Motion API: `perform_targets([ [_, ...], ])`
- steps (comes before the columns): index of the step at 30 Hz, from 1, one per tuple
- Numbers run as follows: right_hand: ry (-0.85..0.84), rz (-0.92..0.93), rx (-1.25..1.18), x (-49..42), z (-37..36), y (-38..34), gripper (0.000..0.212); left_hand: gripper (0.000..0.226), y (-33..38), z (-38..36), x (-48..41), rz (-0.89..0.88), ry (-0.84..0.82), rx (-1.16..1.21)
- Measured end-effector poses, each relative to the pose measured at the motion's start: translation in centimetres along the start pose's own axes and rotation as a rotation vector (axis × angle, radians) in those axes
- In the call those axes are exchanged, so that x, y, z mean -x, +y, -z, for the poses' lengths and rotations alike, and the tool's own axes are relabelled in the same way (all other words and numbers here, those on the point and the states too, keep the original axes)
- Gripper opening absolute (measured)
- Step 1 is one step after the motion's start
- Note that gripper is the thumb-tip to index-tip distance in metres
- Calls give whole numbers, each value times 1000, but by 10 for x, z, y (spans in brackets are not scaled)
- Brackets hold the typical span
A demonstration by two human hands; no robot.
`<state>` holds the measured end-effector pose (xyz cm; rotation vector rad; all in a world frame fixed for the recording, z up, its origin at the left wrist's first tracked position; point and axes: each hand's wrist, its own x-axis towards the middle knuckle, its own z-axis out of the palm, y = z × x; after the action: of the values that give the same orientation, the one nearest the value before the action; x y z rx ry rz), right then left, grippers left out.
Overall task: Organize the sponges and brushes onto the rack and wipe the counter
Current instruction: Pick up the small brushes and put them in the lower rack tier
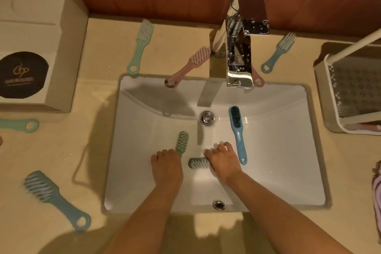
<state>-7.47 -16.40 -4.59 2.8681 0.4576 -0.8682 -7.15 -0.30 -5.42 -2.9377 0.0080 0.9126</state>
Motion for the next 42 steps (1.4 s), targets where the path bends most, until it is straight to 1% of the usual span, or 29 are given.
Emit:
perform_targets([
  [2,-16,-18,-7,10,1,0,30,19,0,-1,2,-36,3,10],
  [4,-4,-93,-96,20,4,0,26,14,-2,5,3,-43,21,57],
  [6,33,-174,-251,29,9,-1,22,21,-7,11,5,-92,74,48],
  [7,48,-209,-354,32,10,-1,21,21,-9,12,6,-110,21,61],
  [9,61,-266,-553,40,15,-3,24,23,-11,14,7,-145,-15,117],
  [10,64,-281,-647,43,18,-3,25,21,-11,19,7,-146,-51,199],
  [12,81,-318,-842,48,24,-4,31,10,-12,25,7,-97,-112,433],
  [14,100,-395,-1033,53,31,-4,35,5,-12,33,11,-60,-221,722],
  [15,102,-437,-1131,57,36,-4,35,3,-10,37,15,-21,-277,910],
  [17,117,-513,-1345,65,46,-7,35,5,-6,48,28,73,-384,1281],
  [18,135,-545,-1459,69,51,-9,33,7,-4,52,34,103,-440,1429],
  [19,159,-568,-1559,74,56,-12,31,10,-2,56,41,114,-495,1543],
  [21,190,-590,-1688,83,65,-15,26,17,0,63,51,86,-600,1677],
  [24,260,-613,-1756,92,71,-16,19,15,3,73,63,-6,-688,1713],
  [26,338,-618,-1781,96,72,-14,20,16,6,79,70,-30,-710,1742],
  [28,382,-592,-1819,102,74,-9,24,14,12,88,77,-47,-696,1749],
  [30,377,-549,-1821,106,76,-3,27,16,17,97,83,-68,-683,1760],
  [33,365,-512,-1854,112,78,9,24,21,30,111,92,-163,-718,1773],
  [37,383,-476,-1909,126,81,37,19,18,57,130,104,-267,-771,1752],
  [42,443,-536,-1913,149,81,78,19,24,93,141,110,-276,-822,1712],
])
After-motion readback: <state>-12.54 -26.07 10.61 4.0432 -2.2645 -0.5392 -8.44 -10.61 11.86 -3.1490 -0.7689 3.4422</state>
